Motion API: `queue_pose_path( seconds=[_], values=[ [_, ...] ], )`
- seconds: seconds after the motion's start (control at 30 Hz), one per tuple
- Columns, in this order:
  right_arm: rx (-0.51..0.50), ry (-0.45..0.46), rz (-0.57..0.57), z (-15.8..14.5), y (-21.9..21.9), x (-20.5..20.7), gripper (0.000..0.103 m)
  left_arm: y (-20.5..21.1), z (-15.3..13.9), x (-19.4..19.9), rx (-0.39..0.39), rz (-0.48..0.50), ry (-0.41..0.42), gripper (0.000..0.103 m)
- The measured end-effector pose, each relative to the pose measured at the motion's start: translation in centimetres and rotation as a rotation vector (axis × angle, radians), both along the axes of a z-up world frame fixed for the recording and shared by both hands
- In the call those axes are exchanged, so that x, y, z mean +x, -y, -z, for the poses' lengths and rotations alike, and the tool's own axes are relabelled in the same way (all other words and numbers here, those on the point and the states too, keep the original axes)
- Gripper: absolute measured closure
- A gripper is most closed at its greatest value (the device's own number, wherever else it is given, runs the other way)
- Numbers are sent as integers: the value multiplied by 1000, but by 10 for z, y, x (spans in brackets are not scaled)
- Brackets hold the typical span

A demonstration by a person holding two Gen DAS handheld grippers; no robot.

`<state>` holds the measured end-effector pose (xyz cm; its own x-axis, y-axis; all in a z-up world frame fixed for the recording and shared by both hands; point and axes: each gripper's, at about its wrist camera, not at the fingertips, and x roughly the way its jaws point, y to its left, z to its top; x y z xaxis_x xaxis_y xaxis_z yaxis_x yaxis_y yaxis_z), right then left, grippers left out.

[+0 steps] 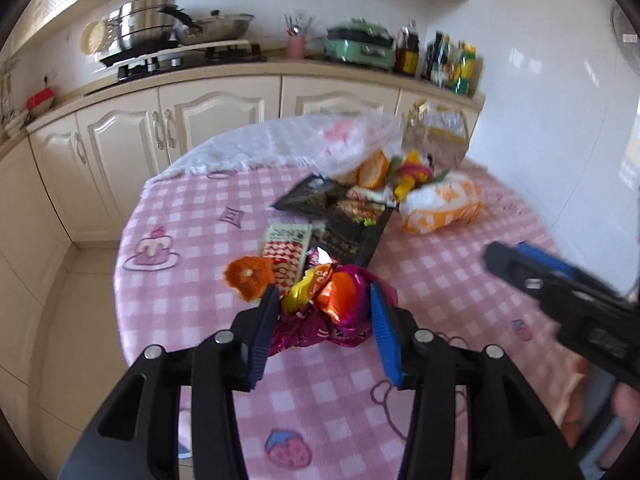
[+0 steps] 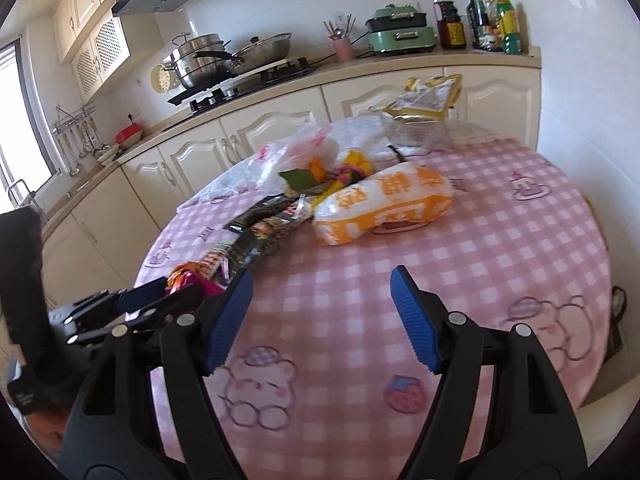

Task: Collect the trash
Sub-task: 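Lift the pink wrapper with the left tool while the right tool grasps a dark snack packet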

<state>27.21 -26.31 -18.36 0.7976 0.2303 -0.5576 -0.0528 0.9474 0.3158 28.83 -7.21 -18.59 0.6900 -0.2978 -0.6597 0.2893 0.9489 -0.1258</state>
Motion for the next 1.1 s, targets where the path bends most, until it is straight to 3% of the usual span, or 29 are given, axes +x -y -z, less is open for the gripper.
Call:
queue_pose_path(
  seconds=[0.1, 0.37, 0.47, 0.53, 0.63, 0.83, 1.1],
  values=[
    [25, -23, -30, 3, -15, 17, 32, -26, -15, -9, -49, -53, 40, 58],
    [113, -119, -91, 18, -55, 64, 34, -90, -32, -9, 0, -251, 98, 58],
    [117, -170, -89, 27, -66, 79, 57, -109, -32, -7, -8, -290, 83, 58],
    [133, -189, -95, 31, -67, 84, 82, -118, -31, -7, -15, -300, 79, 58],
    [111, -160, -104, 25, -68, 81, 93, -130, -30, -10, -23, -316, 74, 58],
    [50, -62, -87, 0, -69, 54, 100, -159, -28, -21, -61, -368, 74, 58],
    [13, 53, -291, -41, -147, 23, 100, -207, -18, -41, -97, -423, 42, 58]
  ],
)
